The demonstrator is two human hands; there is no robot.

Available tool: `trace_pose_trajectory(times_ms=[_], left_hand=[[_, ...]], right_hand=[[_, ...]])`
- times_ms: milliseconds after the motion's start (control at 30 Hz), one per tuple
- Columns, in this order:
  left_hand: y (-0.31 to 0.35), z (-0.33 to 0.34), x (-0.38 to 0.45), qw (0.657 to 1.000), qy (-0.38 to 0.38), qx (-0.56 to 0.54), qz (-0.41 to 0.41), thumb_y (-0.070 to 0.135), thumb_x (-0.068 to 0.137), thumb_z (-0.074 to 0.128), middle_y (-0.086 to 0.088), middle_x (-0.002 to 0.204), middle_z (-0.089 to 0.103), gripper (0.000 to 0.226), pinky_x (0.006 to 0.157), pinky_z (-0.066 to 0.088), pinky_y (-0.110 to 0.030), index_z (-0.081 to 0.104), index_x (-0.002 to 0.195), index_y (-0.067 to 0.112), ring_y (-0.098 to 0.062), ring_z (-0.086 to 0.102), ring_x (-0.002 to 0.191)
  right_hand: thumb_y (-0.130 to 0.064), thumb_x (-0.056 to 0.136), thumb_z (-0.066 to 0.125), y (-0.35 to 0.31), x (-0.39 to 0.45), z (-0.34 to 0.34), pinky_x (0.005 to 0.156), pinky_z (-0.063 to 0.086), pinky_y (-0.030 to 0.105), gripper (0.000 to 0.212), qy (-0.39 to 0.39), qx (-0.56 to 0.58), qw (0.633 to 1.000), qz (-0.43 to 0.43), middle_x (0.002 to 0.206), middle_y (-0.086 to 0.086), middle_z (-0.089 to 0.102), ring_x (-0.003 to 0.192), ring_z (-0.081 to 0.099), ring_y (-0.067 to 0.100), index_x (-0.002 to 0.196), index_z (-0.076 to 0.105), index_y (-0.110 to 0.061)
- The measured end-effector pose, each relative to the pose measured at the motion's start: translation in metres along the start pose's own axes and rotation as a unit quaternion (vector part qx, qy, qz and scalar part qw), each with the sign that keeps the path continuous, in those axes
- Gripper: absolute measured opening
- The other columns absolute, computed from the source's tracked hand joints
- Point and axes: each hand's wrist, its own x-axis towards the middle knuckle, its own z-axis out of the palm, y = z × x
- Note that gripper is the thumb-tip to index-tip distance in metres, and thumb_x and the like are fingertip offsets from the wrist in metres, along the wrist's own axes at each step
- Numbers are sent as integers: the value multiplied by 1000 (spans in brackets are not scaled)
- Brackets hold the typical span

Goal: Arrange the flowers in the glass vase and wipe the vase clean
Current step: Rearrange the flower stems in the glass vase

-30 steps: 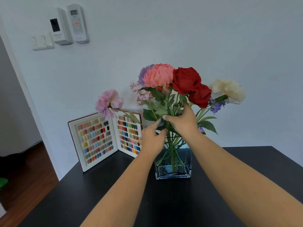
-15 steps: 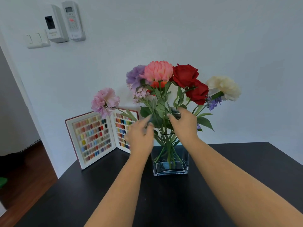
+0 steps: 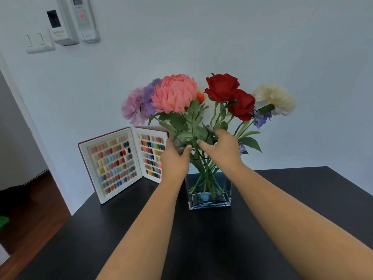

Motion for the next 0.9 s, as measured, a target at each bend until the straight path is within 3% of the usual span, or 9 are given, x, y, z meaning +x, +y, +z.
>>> trace_pose_trajectory(times_ms=[133,200,267,333,433,533,633,800,900], left_hand=[[6,0,4,997,22,49,59,9,97,60,6,92,63,37,78,52,-28,53,133,7,-13,64,84],[8,-3,9,994,13,66,89,7,97,58,11,83,61,33,70,48,-21,55,130,8,-10,62,77],[10,-6,13,991,-13,74,113,7,95,60,14,80,61,35,65,45,-9,56,130,10,0,62,75],[11,-6,14,988,-50,71,126,8,94,63,14,83,62,43,66,44,-2,53,135,13,7,61,75],[10,1,13,985,-100,62,127,8,91,68,15,83,62,46,64,45,-3,51,134,14,11,62,71],[13,7,12,983,-101,89,125,11,92,68,14,80,61,40,60,42,-2,52,128,11,7,59,66],[23,4,21,977,-103,131,134,14,94,66,6,87,61,35,60,40,-2,55,126,6,2,54,69],[62,-20,55,962,-130,195,136,22,97,63,-5,86,67,43,67,51,-23,51,139,18,-15,64,75],[76,-28,71,952,-176,222,118,19,97,63,-20,102,72,44,84,57,-41,51,140,18,-31,70,89]], right_hand=[[-25,74,76,-6,-2,4,81,46,21,49,-29,9,999,-15,109,11,69,101,64,22,118,65,-7],[-27,75,77,-7,-2,6,76,47,24,43,-28,-11,999,-28,101,13,69,95,64,25,110,67,-3],[-24,78,76,-5,1,6,61,35,14,33,-8,-23,999,-26,89,13,68,85,63,28,98,68,2],[-22,82,73,-2,4,5,51,28,14,28,11,-18,1000,6,79,13,65,74,60,27,91,68,5],[-22,83,72,2,9,3,52,28,18,29,12,3,998,60,87,17,70,69,55,18,97,70,3],[-22,82,73,1,10,1,57,37,25,27,0,7,998,66,84,16,70,69,58,21,94,70,1],[-24,81,74,3,14,-6,46,26,24,28,-8,-5,999,49,73,11,66,62,56,22,92,72,2],[-25,83,74,10,26,-15,41,33,11,37,-33,-12,997,68,55,-2,50,48,43,8,103,69,5],[-29,82,74,6,30,-13,45,30,15,41,-38,-4,997,67,76,13,67,59,50,14,107,69,4]])
